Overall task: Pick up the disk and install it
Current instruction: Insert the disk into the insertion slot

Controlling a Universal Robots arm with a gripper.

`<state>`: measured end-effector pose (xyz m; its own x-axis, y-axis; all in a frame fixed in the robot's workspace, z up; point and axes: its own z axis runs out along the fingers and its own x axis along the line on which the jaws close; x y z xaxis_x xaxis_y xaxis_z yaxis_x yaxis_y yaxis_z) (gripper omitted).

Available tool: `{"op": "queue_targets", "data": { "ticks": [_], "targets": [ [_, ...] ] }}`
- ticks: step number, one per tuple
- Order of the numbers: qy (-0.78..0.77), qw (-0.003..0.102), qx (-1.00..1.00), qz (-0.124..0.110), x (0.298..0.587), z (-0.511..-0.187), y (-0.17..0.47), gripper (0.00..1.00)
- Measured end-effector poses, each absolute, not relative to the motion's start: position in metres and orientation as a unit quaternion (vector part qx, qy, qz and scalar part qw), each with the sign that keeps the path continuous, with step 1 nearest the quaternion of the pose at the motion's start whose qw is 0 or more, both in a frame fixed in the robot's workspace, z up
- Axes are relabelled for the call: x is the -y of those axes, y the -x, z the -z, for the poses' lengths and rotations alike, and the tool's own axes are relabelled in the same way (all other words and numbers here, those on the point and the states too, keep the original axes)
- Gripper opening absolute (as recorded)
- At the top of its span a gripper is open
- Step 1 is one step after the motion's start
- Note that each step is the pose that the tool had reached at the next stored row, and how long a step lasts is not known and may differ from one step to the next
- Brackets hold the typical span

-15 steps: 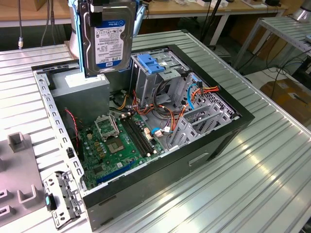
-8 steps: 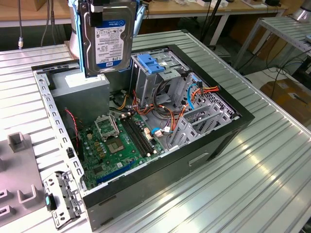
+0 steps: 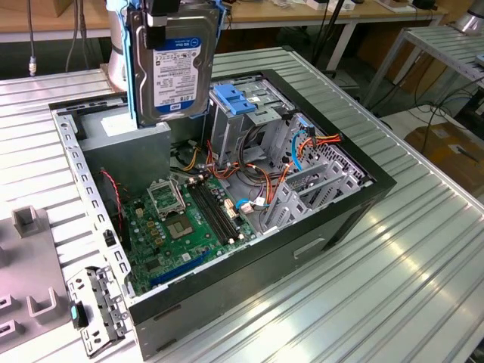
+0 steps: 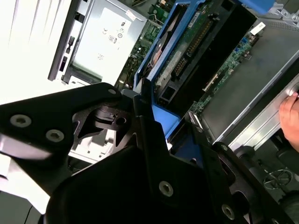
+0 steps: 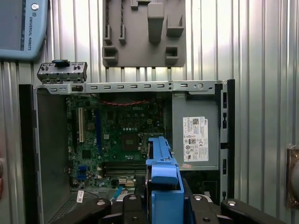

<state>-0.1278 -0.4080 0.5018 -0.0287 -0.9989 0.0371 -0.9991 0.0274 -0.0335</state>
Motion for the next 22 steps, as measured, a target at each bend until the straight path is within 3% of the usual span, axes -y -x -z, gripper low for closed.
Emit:
{"op": "queue_targets", "data": {
  "ticks": [22],
  "targets": [
    [-0.697,0.002,0.717,-0.025,0.455,-0.502,0.128,0.37]
  ]
}}
